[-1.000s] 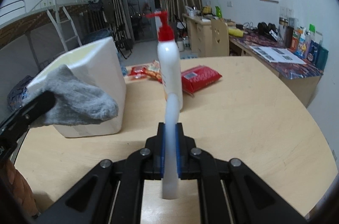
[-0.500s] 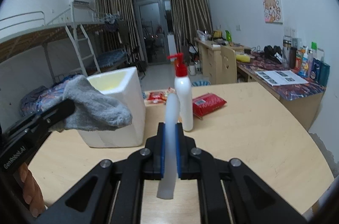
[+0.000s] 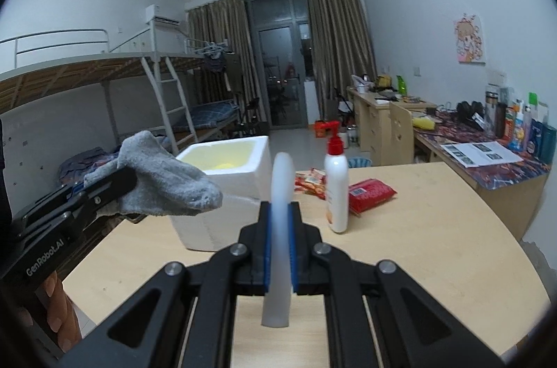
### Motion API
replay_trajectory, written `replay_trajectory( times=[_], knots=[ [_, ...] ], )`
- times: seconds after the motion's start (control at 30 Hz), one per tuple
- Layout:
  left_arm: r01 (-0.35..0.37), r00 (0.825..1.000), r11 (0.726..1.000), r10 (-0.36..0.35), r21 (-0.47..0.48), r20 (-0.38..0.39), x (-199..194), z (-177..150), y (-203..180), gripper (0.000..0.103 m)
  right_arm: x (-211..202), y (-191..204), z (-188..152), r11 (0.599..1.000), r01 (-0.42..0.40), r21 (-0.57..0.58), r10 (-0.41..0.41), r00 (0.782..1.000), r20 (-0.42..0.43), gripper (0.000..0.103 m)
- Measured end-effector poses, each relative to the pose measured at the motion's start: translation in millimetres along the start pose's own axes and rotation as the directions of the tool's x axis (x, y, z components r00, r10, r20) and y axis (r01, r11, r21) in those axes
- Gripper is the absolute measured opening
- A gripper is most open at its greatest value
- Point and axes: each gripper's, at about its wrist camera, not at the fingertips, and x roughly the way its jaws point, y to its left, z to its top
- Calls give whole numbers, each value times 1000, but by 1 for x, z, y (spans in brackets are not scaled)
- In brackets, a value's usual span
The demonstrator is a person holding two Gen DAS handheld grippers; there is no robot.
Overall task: Organize soft objects
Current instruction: 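Carry the sock in the left tool while the right tool carries the strip over the box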
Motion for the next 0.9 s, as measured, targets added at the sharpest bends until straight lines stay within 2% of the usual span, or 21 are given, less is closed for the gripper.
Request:
replay_trajectory(
  times=[0.27, 0.57, 0.9],
  knots=[
    [-103, 994, 995, 103, 3, 27, -27, 3, 13, 16, -2, 20, 0, 997, -74, -37, 75, 997, 13, 11],
    [-194, 980, 981, 194, -4, 50, -53, 6, 26, 16, 2, 44, 3, 985, -152, -77, 153, 988, 15, 11],
    [-252, 966, 967, 254, -39, 48, -67, 6, 43, 16, 4, 66, 9, 970, -209, -124, 213, 977, 24, 11]
  ],
)
